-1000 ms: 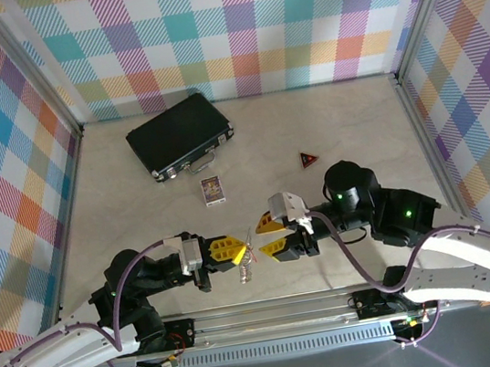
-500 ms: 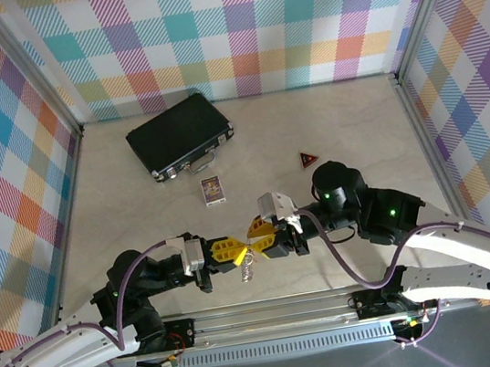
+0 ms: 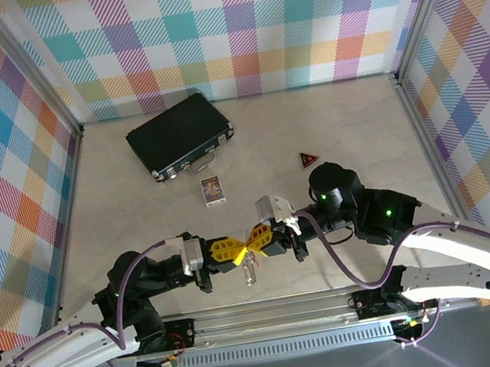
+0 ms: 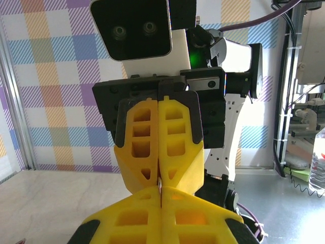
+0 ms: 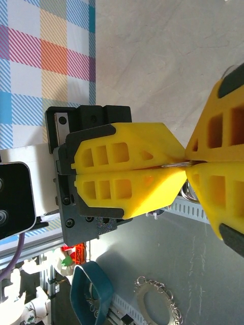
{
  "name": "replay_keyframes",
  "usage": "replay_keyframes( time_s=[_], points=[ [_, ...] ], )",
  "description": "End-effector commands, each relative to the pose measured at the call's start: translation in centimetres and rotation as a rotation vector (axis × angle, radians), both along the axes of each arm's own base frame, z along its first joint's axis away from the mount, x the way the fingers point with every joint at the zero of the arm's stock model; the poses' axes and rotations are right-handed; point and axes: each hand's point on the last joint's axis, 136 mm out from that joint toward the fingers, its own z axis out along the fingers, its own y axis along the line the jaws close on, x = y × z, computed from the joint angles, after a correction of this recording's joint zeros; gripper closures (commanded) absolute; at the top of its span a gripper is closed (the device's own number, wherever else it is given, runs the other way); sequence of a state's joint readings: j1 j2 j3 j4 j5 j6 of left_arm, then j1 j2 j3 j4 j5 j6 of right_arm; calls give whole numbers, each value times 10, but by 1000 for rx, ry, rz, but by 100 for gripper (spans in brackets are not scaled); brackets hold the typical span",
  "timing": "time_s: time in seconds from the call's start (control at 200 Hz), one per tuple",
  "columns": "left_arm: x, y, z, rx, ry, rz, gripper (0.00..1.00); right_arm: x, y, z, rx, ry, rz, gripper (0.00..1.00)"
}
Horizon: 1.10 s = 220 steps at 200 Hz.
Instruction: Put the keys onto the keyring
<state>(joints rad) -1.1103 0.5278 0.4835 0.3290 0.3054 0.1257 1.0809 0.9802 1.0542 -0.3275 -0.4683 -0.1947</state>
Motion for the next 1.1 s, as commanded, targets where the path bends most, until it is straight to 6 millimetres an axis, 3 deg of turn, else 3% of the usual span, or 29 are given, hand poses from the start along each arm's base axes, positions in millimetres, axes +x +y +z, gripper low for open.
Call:
replay_keyframes(
  time_s=[0.0,0.06,0.225,0.325,0.52,1.035,1.095],
  points=[
    [-3,4,11,-28,-30,2,100,0,0,1,2,-14,-1,100],
    [4,4,4,32,-18,41,100,3,-3,-1,-34,-23,-25,100],
    [26,8,-21,205,34,166,80,17,-13,-12,-178,-39,-103,100],
    [30,8,-29,269,48,187,76,23,-14,-27,-279,-29,-124,100],
    [31,5,-31,319,43,185,74,22,-15,-39,-357,-12,-108,100],
    [27,-9,-52,374,78,124,73,17,-9,-38,-369,-4,-66,100],
    [26,-9,-52,377,79,121,78,15,-9,-38,-366,-2,-58,100]
  ],
)
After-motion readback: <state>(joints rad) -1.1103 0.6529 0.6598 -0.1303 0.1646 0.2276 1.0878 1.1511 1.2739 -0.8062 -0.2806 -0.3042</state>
